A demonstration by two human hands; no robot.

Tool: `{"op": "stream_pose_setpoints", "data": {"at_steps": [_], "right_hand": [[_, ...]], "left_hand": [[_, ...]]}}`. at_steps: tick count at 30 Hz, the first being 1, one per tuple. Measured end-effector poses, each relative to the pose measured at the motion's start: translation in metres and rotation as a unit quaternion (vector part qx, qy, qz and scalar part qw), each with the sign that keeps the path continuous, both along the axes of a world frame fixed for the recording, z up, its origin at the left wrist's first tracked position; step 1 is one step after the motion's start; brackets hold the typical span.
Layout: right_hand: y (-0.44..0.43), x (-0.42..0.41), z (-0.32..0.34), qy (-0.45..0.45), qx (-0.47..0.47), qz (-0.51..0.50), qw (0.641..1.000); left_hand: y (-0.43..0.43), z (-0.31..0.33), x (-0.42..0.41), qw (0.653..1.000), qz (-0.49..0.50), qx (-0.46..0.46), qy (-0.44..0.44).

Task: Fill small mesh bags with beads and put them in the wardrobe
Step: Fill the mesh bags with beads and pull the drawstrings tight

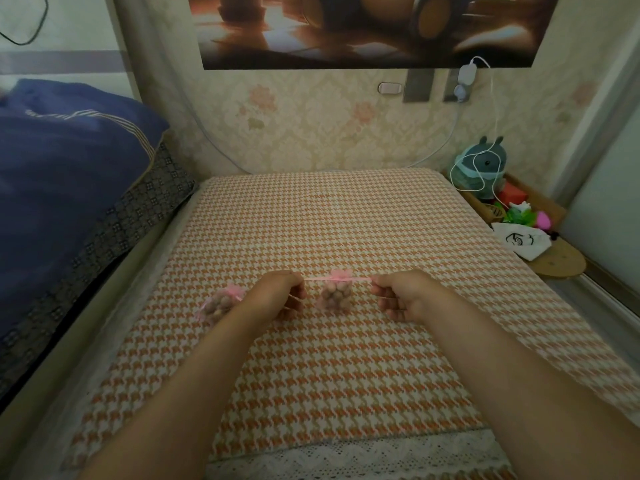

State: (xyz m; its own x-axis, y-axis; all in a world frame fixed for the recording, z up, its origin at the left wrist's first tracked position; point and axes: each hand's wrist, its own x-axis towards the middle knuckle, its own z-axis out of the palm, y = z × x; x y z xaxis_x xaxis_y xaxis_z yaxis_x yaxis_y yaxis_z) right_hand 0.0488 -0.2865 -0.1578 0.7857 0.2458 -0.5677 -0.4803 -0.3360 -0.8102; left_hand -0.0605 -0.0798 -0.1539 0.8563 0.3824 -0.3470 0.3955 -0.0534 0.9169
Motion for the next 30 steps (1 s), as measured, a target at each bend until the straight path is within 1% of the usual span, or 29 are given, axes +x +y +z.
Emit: {"op": "stream_pose_setpoints", "data": {"at_steps": [3,4,5,7,9,10,11,14,17,20,22,26,30], "right_hand": [[0.006,-0.005,0.0,0.002,0.021,0.019,1.0],[0.007,-0.007,0.0,-0.005,0.023,0.03,0.999],[0.007,-0.008,0.0,-0.019,0.022,0.04,0.999],[0.007,-0.008,0.0,-0.067,0.022,0.052,0.996],[0.007,-0.008,-0.001,-0.114,0.026,0.075,0.99],[0.007,-0.009,0.0,-0.129,0.022,0.093,0.987],[0.008,-0.011,0.0,-0.142,0.016,0.112,0.984],[0.011,-0.014,0.0,-0.167,0.013,0.139,0.976],[0.012,-0.014,0.001,-0.193,0.024,0.154,0.969],[0.011,-0.012,-0.002,-0.206,0.019,0.16,0.965],[0.011,-0.01,-0.005,-0.194,0.022,0.151,0.969],[0.013,-0.012,-0.005,-0.147,0.091,0.148,0.974],[0.017,-0.017,0.0,-0.179,0.092,0.187,0.961]], "left_hand": [[-0.006,-0.003,0.003,0.999,0.04,-0.03,0.02],[-0.006,-0.005,0.004,0.998,0.048,-0.027,0.016],[-0.006,-0.007,0.005,0.999,0.046,-0.004,0.002],[-0.004,-0.01,0.006,0.997,0.014,0.067,-0.047],[-0.007,-0.011,0.005,0.993,-0.053,0.059,-0.085],[-0.01,-0.013,0.005,0.991,-0.085,0.052,-0.094],[-0.013,-0.013,0.006,0.988,-0.103,0.064,-0.098],[-0.021,-0.012,0.01,0.983,-0.085,0.12,-0.107],[-0.023,-0.009,0.013,0.982,-0.093,0.137,-0.088],[-0.022,-0.011,0.013,0.985,-0.101,0.118,-0.075],[-0.021,-0.014,0.011,0.988,-0.091,0.096,-0.083],[-0.023,-0.013,0.007,0.991,-0.061,0.039,-0.115],[-0.025,-0.011,0.006,0.985,-0.093,0.052,-0.137]]}}
